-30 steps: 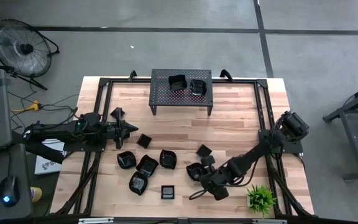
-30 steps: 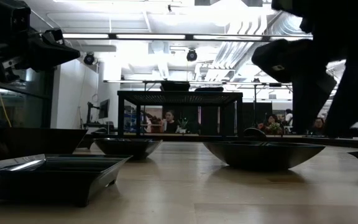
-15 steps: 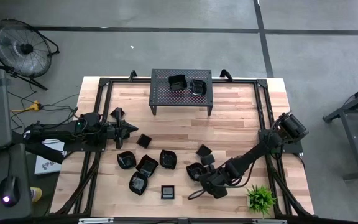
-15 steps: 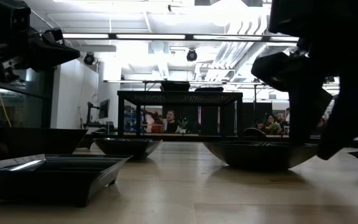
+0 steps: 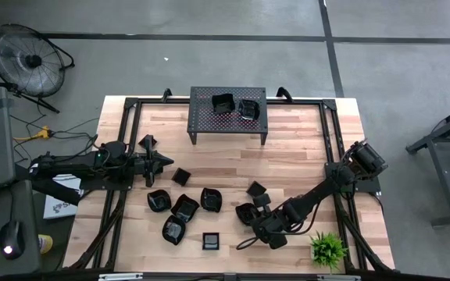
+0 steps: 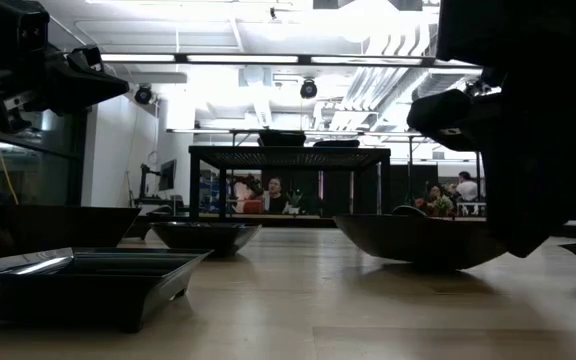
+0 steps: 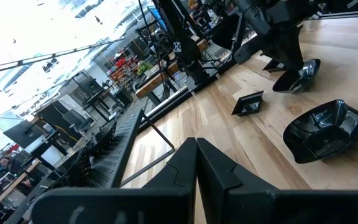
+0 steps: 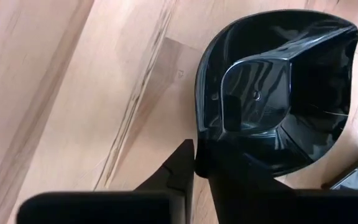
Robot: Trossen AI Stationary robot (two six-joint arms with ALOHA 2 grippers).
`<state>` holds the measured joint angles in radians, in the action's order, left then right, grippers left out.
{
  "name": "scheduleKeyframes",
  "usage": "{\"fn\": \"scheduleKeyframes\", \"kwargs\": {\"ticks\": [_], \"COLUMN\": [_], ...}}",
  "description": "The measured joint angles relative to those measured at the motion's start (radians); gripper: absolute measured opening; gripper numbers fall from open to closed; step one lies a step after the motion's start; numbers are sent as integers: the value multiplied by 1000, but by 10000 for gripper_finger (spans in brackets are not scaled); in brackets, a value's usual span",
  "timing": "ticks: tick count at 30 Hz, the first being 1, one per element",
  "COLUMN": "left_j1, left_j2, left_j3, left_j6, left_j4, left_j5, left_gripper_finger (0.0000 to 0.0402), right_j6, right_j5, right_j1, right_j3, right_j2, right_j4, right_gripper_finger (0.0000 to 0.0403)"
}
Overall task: Pick & Place Mini shaped plates
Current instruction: Stack the leaf-shaped plate on top of the leaf-shaped plate on the shelf
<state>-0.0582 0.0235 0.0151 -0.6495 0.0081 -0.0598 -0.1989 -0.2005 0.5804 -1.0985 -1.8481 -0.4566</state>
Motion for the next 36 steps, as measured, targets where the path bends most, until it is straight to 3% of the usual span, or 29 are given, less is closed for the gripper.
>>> {"fn": "scheduleKeyframes", "kwargs": {"ticks": [11, 22, 27, 36], "left_j1": [0, 0, 0, 0], "left_j2": [0, 0, 0, 0], "left_j3": [0, 0, 0, 0], "left_j6": [0, 0, 0, 0], "left_j4": [0, 0, 0, 0], "left_j5": [0, 0, 0, 0], "left_gripper_finger": [3, 3, 3, 3], "right_j6": [-32, -69, -105, -386], "right_j5": [-2, -25, -100, -349], "right_j1": [-3, -4, -15, -72], "right_j3": [0, -52, -141, -321], "right_j2": [1, 3, 3, 3], "right_j4": [1, -7, -93, -378], "right_gripper_finger": [4, 1, 1, 0]}}
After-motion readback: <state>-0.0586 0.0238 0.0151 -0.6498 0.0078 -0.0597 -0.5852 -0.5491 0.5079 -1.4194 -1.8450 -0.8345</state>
